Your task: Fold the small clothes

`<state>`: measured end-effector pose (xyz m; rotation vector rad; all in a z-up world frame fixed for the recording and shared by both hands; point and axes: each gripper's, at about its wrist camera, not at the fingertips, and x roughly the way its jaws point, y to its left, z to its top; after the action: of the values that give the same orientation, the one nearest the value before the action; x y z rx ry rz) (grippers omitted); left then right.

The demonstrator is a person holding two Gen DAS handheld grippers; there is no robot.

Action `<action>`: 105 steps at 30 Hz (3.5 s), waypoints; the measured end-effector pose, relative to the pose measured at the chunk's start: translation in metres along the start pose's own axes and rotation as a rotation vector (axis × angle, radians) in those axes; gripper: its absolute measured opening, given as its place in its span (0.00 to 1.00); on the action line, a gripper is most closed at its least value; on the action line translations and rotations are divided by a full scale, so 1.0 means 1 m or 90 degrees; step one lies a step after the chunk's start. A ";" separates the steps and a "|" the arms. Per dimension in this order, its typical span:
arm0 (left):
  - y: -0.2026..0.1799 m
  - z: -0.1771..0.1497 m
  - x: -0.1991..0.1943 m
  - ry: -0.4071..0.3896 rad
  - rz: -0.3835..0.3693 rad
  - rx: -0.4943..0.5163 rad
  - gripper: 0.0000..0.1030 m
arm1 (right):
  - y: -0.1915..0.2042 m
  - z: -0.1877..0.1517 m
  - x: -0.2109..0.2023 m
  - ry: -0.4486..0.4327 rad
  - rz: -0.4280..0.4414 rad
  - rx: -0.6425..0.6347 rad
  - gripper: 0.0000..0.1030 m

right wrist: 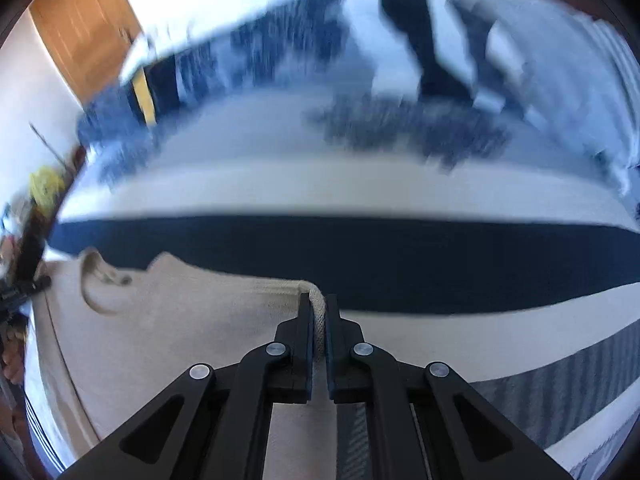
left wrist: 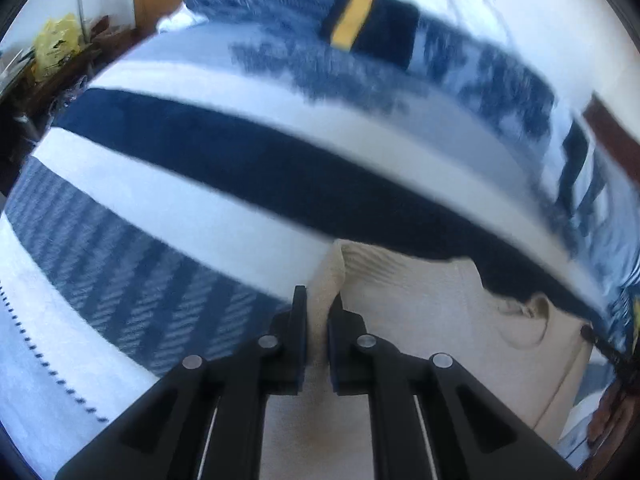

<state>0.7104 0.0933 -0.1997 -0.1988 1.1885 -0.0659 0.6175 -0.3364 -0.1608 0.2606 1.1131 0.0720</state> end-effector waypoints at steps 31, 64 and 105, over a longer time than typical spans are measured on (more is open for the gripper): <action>0.126 -0.473 -0.235 -0.057 0.015 -0.055 0.87 | 0.016 -0.494 -0.223 -0.053 0.107 0.151 0.71; 0.113 -0.501 -0.219 0.044 0.063 -0.053 0.03 | -0.003 -0.535 -0.194 0.059 0.040 0.226 0.02; 0.023 -0.416 -0.365 -0.287 0.051 0.086 0.74 | 0.056 -0.409 -0.342 -0.256 0.090 0.080 0.86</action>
<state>0.1879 0.1230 -0.0187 -0.0415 0.7382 -0.0287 0.1043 -0.2756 -0.0171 0.4458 0.6989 0.0710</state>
